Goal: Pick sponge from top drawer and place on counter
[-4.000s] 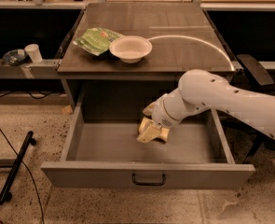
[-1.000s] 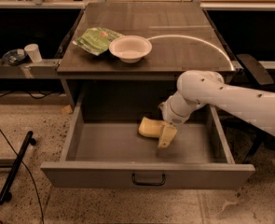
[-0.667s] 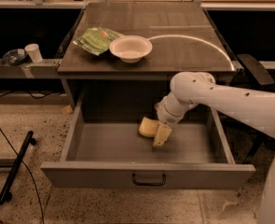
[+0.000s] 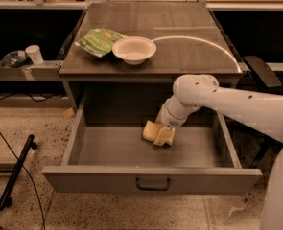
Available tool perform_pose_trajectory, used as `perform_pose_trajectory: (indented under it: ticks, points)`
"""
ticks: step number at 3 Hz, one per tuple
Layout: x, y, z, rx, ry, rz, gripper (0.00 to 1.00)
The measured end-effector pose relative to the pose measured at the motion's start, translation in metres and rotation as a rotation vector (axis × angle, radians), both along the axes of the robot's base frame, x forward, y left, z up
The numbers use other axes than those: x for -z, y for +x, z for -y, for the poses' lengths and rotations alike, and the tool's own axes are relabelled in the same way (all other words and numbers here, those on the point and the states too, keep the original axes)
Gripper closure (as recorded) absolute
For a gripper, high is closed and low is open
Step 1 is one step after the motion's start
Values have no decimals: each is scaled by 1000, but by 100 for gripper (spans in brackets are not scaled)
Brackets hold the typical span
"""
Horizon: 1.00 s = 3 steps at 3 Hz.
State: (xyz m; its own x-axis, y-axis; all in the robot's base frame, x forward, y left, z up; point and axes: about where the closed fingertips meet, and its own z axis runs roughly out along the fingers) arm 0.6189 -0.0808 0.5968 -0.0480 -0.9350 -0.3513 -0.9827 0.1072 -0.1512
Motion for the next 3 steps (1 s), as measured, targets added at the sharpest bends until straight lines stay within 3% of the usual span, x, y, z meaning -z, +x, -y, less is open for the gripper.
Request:
perform_pose_trajectory:
  ticks: [1,2,3]
  points:
    - [-5,0,0,0,0,0,83]
    - [-42,-16,-10,-62,-44,12,100]
    - [-116,-46,-14,-147,-60,34,100]
